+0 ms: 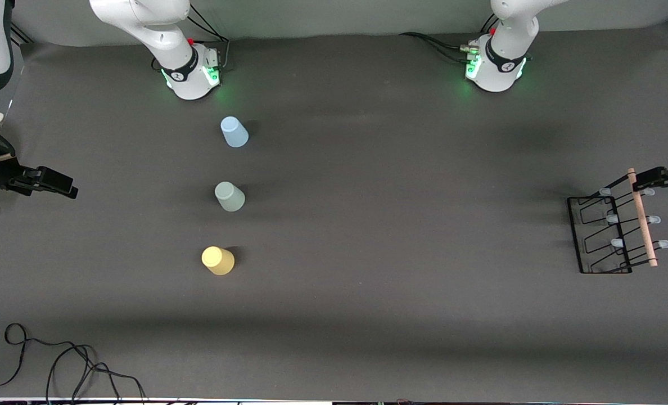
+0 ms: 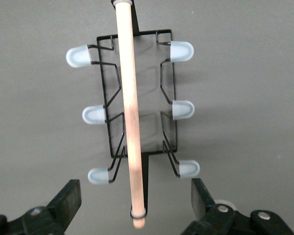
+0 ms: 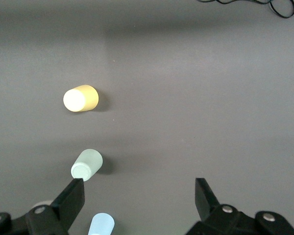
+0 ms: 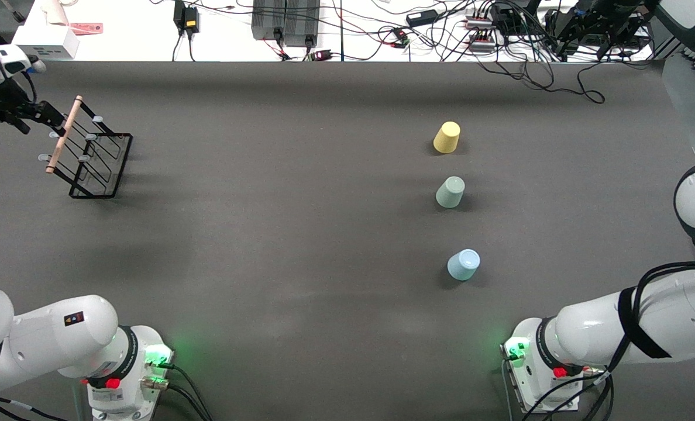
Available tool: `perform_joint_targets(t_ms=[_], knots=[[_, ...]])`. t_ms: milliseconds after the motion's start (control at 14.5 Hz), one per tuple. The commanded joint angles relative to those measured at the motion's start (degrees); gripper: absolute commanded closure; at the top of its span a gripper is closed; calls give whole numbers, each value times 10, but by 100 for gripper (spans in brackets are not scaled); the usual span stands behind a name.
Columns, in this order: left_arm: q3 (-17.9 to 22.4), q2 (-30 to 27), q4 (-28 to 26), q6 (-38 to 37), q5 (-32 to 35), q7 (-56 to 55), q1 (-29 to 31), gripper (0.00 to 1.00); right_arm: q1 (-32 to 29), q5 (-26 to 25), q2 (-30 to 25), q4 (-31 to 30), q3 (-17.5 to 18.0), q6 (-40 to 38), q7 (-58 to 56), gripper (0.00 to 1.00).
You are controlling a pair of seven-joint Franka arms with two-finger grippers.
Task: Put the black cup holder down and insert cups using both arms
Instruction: 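Close the left gripper on the rack's wooden dowel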
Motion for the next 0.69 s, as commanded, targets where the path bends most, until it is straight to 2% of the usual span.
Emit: perform_joint_targets(t_ms=[0,138,414,621], knots=[[-2,17,-4,21,6,8,1,1,3,-3,-7,-3,0,-6,7,0],[-2,20,-6,21,6,7,-1,3,7,-3,-7,-3,0,-7,7,0],[-2,32,-6,40,6,8,-2,21,7,-3,-7,-3,1,-6,6,0],[-2,40,-4,54,7,8,-1,30,7,-3,-7,-3,1,-7,7,0]])
